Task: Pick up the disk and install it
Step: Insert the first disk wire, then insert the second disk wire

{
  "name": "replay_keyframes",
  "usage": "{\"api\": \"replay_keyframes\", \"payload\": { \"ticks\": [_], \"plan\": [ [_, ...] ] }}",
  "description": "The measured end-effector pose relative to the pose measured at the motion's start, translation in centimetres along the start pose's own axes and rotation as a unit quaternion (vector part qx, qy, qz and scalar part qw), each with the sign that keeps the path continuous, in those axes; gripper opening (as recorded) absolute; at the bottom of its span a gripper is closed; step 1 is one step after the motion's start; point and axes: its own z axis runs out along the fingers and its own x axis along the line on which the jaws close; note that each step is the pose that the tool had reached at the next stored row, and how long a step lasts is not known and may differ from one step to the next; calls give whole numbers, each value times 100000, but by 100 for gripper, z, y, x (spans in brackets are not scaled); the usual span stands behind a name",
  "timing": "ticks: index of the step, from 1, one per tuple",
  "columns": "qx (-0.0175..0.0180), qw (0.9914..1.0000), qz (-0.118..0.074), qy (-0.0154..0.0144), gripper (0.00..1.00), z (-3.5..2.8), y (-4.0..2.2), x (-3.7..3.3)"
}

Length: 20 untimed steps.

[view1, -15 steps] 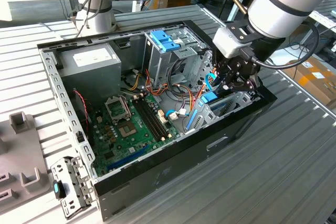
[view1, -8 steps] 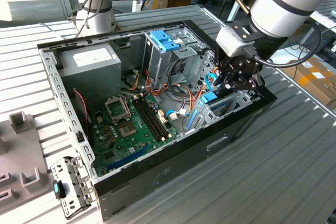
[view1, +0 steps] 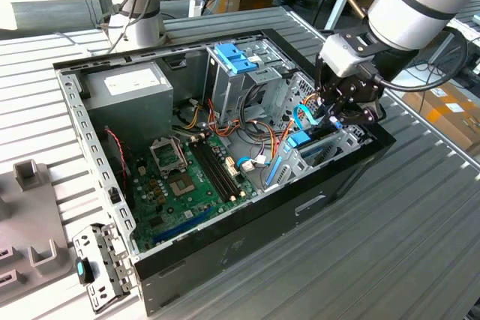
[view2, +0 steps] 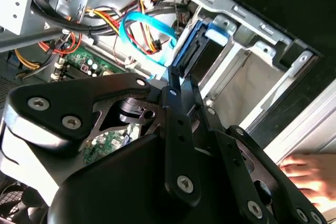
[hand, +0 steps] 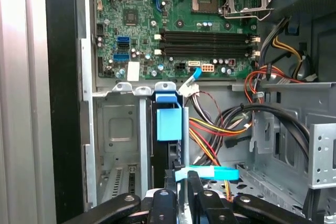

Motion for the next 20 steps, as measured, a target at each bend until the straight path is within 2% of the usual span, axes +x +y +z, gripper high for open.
{"api": "replay_keyframes", "payload": {
  "ticks": [1,12,20],
  "plan": [
    [-2,100000,-5,3,24,3,-49,-3],
    [0,100000,-14,-4,24,5,-69,-6],
    [-68,99999,-491,-7,24,-1,-105,-27]
  ]
}}
